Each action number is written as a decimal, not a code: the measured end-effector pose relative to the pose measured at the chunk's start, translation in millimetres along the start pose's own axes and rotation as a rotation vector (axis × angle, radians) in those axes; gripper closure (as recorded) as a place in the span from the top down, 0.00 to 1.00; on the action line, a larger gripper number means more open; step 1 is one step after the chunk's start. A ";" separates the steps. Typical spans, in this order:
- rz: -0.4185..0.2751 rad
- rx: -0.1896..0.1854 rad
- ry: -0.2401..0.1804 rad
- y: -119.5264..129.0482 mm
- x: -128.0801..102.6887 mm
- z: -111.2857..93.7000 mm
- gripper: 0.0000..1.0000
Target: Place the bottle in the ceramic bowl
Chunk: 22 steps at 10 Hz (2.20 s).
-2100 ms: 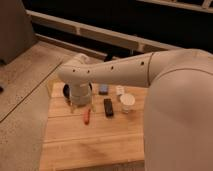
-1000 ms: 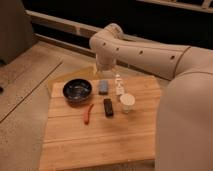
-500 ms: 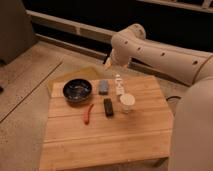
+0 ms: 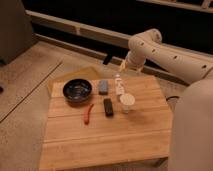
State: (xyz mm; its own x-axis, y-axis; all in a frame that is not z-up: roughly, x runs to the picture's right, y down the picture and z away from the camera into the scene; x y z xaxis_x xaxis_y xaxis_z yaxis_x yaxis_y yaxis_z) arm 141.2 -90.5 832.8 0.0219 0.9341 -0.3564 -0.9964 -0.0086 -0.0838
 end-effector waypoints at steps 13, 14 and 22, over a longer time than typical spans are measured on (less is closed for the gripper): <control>-0.045 -0.042 0.441 9.3 34.1 174.3 0.65; -0.061 -0.042 0.468 16.5 36.7 182.8 0.63; -0.047 -0.012 0.402 9.1 -5.0 143.1 0.00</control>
State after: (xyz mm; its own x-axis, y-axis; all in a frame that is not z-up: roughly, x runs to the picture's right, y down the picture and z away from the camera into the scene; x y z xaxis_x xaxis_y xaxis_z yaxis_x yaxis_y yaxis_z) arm 120.4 -44.1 967.0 0.1000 0.7192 -0.6875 -0.9926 0.0245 -0.1187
